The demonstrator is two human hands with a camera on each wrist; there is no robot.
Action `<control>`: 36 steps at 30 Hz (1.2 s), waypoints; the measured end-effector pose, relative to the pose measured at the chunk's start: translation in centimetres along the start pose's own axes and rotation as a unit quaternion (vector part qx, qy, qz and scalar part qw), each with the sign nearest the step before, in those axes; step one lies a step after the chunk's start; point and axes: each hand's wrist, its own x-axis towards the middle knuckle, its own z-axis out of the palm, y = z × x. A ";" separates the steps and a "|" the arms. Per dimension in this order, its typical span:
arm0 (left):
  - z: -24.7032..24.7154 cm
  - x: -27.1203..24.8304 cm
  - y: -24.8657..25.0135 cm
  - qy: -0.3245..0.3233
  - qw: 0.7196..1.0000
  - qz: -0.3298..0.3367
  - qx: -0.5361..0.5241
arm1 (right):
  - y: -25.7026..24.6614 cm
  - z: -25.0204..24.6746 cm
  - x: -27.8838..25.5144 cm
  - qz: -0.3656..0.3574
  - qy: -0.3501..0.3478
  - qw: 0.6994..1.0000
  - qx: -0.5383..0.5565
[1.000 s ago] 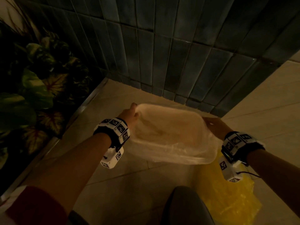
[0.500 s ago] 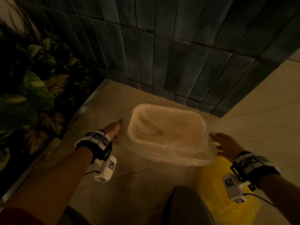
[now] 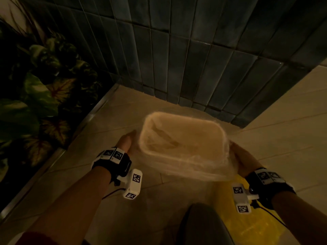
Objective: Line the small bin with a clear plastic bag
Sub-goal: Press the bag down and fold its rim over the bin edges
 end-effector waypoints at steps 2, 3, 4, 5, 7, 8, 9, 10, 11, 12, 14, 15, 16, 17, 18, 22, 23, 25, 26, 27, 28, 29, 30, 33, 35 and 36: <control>0.5 -2.1 0.8 0.026 0.996 0.021 0.079 | 0.0 0.1 0.0 -0.037 0.025 0.997 -0.063; 0.5 -2.4 0.9 0.038 0.995 0.030 0.084 | 0.0 0.0 0.0 -0.051 0.047 0.994 -0.079; 0.6 -2.7 1.0 0.051 0.995 0.044 0.080 | 0.0 -0.2 0.2 -0.067 0.067 0.991 -0.091; 0.5 -2.5 0.9 0.070 0.993 0.059 0.077 | -0.1 -0.5 0.5 -0.084 0.087 0.987 -0.110; 0.5 -2.4 0.8 0.100 0.984 0.122 0.084 | 0.0 -0.7 0.8 -0.117 0.116 0.973 -0.159; 0.7 -2.5 0.9 0.102 0.980 0.146 0.084 | 0.1 -0.8 1.0 -0.130 0.127 0.967 -0.179; 0.9 -2.1 0.7 0.109 0.977 0.166 0.079 | 0.2 -0.7 1.0 -0.138 0.135 0.963 -0.189; 1.1 -2.0 0.6 0.119 0.974 0.176 0.078 | 0.3 -0.4 0.9 -0.148 0.137 0.959 -0.198; 1.2 -1.5 0.4 0.126 0.971 0.189 0.080 | 0.3 -0.1 0.8 -0.155 0.139 0.956 -0.206; 1.4 -1.5 0.3 0.134 0.968 0.195 0.081 | 0.5 0.1 0.8 -0.161 0.139 0.955 -0.206; 1.4 -1.0 -0.1 0.138 0.970 0.189 0.069 | 0.8 0.3 1.0 -0.161 0.138 0.956 -0.202; 1.6 -1.3 0.1 0.130 0.975 0.179 0.032 | 0.9 0.4 1.0 -0.158 0.132 0.958 -0.202; 1.6 -1.5 0.2 0.118 0.980 0.158 0.008 | 1.0 0.5 1.0 -0.149 0.124 0.960 -0.200; 1.6 -1.6 0.3 0.112 0.984 0.136 -0.016 | 1.0 0.6 1.1 -0.132 0.115 0.965 -0.193; 1.4 -1.7 0.6 0.109 0.988 0.108 -0.033 | 1.1 0.6 1.1 -0.110 0.106 0.974 -0.168; -0.3 -2.1 0.1 0.044 0.992 0.055 -0.105 | 1.4 -0.7 0.3 0.006 0.068 0.992 0.109; -0.9 -2.2 -0.5 0.038 0.991 0.039 -0.120 | 1.8 -1.1 -0.1 0.033 0.066 0.984 0.160; -1.5 -2.8 -1.7 -0.002 0.981 -0.024 -0.191 | 2.6 -2.0 -1.1 0.057 0.054 0.984 0.157; -1.8 -3.2 -2.3 -0.028 0.979 -0.040 -0.198 | 3.0 -2.2 -1.4 0.052 0.044 0.987 0.142; -1.9 -3.7 -2.7 -0.047 0.979 -0.055 -0.189 | 3.3 -2.2 -1.7 0.047 0.042 0.990 0.128; -2.0 -3.8 -3.0 -0.054 0.979 -0.064 -0.188 | 3.5 -2.1 -2.0 0.042 0.031 0.992 0.114; -2.1 -3.8 -3.3 -0.056 0.978 -0.067 -0.191 | 3.6 -2.0 -2.1 0.035 0.027 0.994 0.097; -1.9 -3.9 -3.5 -0.050 0.979 -0.063 -0.188 | 3.6 -1.9 -2.1 0.029 0.024 0.995 0.091; -1.3 -4.2 -3.8 -0.020 0.987 -0.021 -0.160 | 3.5 -1.5 -2.0 0.010 0.036 0.997 0.063; -1.0 -4.2 -3.7 0.023 0.990 0.019 -0.137 | 3.3 -1.2 -1.7 -0.014 0.063 0.998 0.025; -0.9 -4.1 -3.5 0.046 0.991 0.040 -0.120 | 3.2 -0.9 -1.3 -0.031 0.074 0.997 -0.005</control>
